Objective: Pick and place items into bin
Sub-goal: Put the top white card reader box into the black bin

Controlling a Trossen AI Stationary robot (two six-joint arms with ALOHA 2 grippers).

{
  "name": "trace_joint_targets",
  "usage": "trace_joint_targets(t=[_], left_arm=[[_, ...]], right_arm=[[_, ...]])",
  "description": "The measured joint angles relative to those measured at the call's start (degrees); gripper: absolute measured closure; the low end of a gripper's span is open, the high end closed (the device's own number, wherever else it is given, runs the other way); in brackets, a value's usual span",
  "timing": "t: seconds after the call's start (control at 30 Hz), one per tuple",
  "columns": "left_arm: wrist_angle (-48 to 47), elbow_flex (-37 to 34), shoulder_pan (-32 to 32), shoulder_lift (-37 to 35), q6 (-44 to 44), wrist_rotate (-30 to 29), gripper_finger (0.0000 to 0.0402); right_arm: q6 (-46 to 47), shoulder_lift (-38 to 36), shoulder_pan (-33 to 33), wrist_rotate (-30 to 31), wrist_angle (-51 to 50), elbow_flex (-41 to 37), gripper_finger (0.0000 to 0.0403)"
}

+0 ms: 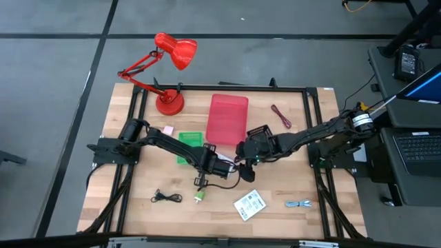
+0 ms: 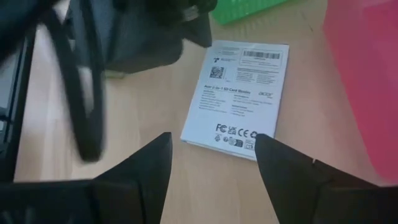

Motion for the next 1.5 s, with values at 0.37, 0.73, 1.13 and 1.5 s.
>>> trace_joint_targets(t=[0.37,0.73,1.13,1.5], left_arm=[[0.4,0.0,0.0,0.0,0.8,0.4,0.0399],[0.3,0.0,0.0,0.1,0.5,1.1,0.0399],[-0.8,0.0,0.0,0.1,0.5,0.2,0.0399],[-0.3,0.1,0.0,1.9,0.9,0.7,0.0399]], right_arm=[[1.3,0.0,0.0,0.1,-0.1,0.0,0.0185],[1.3,0.0,0.0,0.5,-0.5,0.0,0.0185],[1.3,0.0,0.0,0.7,-0.5,0.0,0.0185],[1.3,0.0,0.0,0.7,-0.5,0.0,0.0185]])
